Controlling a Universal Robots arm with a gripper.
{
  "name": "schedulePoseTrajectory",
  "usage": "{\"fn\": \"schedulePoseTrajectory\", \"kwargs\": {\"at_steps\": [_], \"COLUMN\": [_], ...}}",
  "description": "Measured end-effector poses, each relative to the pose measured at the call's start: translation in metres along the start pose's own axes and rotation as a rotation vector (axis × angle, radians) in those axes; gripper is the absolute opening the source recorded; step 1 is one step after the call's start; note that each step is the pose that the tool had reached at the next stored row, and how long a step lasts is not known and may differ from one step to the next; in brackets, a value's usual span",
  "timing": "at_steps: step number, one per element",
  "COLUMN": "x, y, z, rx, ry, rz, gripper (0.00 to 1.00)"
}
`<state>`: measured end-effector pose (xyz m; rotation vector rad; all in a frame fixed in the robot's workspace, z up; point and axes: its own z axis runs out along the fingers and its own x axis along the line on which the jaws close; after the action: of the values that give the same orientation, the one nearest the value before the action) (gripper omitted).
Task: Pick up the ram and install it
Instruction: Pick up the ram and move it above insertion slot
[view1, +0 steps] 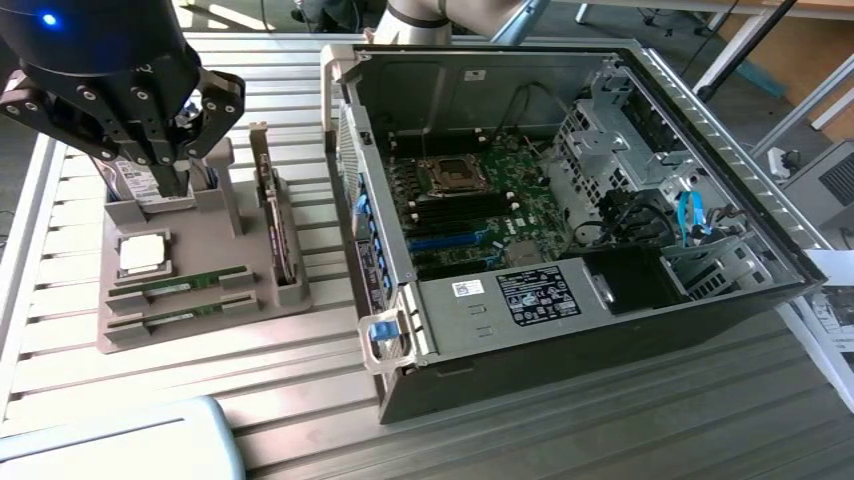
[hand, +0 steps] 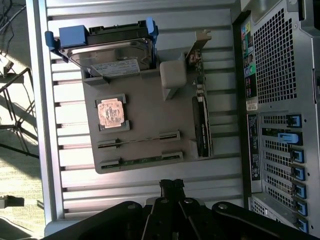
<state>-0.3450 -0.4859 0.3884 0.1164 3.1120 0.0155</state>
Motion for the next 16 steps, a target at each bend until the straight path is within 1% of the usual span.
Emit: {"fn": "schedulePoseTrajectory", "kwargs": {"at_steps": [2, 5, 6, 14, 16], "x": [0.0000, 0.0000, 0.0000, 0.0001, 0.0001], "y": [0.0000, 0.0000, 0.0000, 0.0000, 0.0000], "z": [0.0001, 0.0006, 0.0010, 0.0027, 0.0033], "rx": [-0.0004, -0.0020, -0.0028, -0.0067, -0.0081], "ry": [0.0002, 0.0009, 0.0012, 0.0027, 0.0033], "rz": [-0.016, -0.076, -0.104, -0.247, -0.297], "gripper": [0.11, 0.11, 0.11, 0.11, 0.11]}}
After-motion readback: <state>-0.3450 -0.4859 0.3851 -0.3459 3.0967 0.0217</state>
